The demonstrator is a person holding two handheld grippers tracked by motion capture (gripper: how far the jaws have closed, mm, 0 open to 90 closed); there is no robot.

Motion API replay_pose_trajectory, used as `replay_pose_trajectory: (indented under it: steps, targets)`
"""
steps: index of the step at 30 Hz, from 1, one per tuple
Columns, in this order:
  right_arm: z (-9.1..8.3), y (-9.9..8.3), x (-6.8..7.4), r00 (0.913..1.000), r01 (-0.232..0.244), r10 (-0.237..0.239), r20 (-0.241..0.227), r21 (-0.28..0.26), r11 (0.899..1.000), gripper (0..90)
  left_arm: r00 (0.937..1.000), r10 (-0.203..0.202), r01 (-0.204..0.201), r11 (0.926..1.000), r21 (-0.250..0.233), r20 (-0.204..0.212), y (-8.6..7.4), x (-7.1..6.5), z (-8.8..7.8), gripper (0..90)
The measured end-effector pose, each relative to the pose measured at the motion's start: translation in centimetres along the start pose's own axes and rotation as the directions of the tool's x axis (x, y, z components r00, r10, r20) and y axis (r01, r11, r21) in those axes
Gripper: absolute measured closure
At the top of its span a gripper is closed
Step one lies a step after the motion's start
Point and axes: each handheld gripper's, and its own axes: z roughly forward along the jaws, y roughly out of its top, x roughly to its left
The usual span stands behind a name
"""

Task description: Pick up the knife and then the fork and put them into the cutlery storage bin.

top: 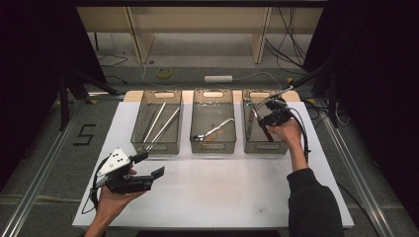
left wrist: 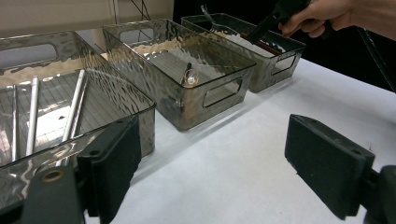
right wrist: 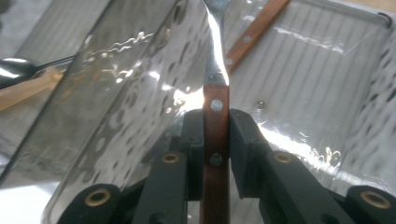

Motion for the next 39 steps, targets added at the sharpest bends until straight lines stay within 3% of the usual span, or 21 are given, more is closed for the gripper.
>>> replay_pose_trajectory:
  steps: [6, 15, 24, 32, 39]
  targets:
    - [0.2, 0.0, 0.1, 0.9995, -0.019, 0.019, -0.026, -0.004, 1.000, 67.3, 1.0000, 0.000, 0.000, 1.0000, 0.002, -0.001, 0.0, 0.0, 0.0, 18.3]
    - [-0.8, -0.2, 0.3, 0.9988, 0.006, -0.008, -0.049, -0.034, 0.999, 62.4, 1.0000, 0.000, 0.000, 1.0000, 0.002, 0.000, 0.0, 0.0, 0.0, 18.4]
    - [-1.7, -0.9, 1.0, 0.9964, 0.022, -0.030, -0.080, -0.101, 0.995, 52.4, 1.0000, -0.001, 0.001, 1.0000, 0.003, 0.000, 0.0, 0.0, 0.1, 18.3]
    - [-3.2, -2.1, 2.1, 0.9887, 0.015, -0.045, -0.143, -0.205, 0.979, 44.5, 1.0000, -0.003, 0.003, 1.0000, 0.002, 0.002, -0.1, 0.0, 0.1, 18.3]
    - [-4.4, -3.6, 3.8, 0.9786, 0.040, -0.097, -0.181, -0.293, 0.955, 39.8, 1.0000, -0.003, 0.003, 1.0000, 0.003, 0.002, 0.0, 0.0, 0.1, 18.3]
